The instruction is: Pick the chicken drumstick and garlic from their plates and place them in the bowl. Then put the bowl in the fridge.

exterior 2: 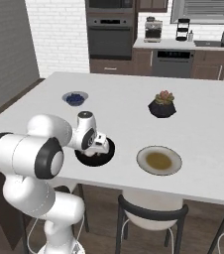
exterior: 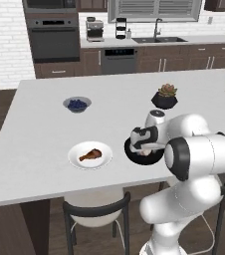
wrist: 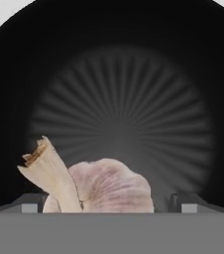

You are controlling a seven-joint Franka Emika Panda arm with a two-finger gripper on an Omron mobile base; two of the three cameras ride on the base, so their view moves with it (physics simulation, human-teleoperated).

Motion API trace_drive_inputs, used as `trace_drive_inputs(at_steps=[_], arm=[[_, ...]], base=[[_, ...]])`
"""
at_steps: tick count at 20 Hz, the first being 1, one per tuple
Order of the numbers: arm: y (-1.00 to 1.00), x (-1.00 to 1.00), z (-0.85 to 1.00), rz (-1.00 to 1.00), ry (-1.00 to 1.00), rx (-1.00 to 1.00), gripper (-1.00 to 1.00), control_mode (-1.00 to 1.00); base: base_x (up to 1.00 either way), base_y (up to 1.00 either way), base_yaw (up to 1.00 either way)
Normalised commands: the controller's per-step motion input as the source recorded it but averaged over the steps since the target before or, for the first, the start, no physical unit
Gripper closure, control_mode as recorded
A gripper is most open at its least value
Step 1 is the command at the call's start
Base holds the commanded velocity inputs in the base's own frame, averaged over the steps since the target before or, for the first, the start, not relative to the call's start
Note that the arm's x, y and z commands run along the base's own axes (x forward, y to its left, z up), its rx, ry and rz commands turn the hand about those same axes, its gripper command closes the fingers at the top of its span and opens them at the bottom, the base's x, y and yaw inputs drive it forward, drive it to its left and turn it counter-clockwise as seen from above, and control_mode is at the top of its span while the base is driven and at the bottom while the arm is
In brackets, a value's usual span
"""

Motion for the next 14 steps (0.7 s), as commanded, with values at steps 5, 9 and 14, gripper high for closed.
trace_drive_inputs(at_steps=[5,9,14], arm=[[0.06,-0.01,0.28,0.01,0.00,0.00,-1.00,-1.00],[0.12,-0.09,0.69,0.01,0.01,0.01,-1.00,-1.00],[0.07,0.00,-0.02,0.00,0.02,0.00,-1.00,-1.00]], base=[[0.00,0.00,0.00],[0.00,0.00,0.00],[0.00,0.00,0.00]])
